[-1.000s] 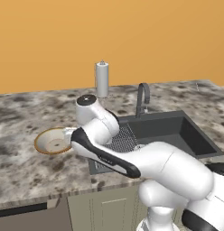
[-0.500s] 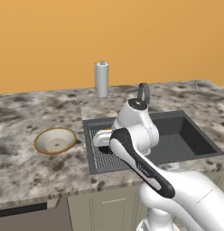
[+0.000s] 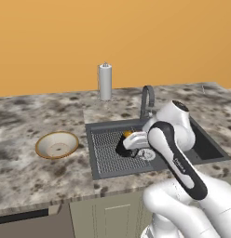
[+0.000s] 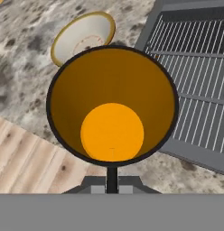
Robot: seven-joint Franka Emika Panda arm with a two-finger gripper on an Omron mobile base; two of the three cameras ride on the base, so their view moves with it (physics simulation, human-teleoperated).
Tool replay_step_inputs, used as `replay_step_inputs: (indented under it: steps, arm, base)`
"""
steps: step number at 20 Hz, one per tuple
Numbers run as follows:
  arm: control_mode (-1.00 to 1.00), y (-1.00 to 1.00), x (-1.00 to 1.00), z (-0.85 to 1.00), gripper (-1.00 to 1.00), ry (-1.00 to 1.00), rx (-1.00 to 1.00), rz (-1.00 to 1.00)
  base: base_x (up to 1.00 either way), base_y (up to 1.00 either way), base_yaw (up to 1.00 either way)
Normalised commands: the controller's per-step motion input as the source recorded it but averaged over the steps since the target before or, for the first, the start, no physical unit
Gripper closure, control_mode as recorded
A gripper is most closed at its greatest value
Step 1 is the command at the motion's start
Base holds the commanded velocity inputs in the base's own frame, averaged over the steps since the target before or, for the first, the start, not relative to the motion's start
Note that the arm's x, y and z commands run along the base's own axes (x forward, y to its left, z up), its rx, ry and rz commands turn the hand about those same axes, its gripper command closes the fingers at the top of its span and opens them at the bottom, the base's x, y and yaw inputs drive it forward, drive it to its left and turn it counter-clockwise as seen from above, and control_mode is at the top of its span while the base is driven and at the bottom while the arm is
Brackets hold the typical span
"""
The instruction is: Pick the mug and place it in the sink. Pick the bowl and place it in the open cabinet and then close the cabinet.
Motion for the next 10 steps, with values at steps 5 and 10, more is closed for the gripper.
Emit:
replay_step_inputs:
  steps: [5, 10]
  arm:
    - [-1.0, -0.69, 0.0, 0.1, 1.0, 0.0, 0.02, 0.21]
    - [-1.0, -0.68, 0.0, 0.12, 1.0, 0.0, 0.0, 0.17]
  base:
    - [0.0, 0.0, 0.0]
    - [0.0, 0.0, 0.0]
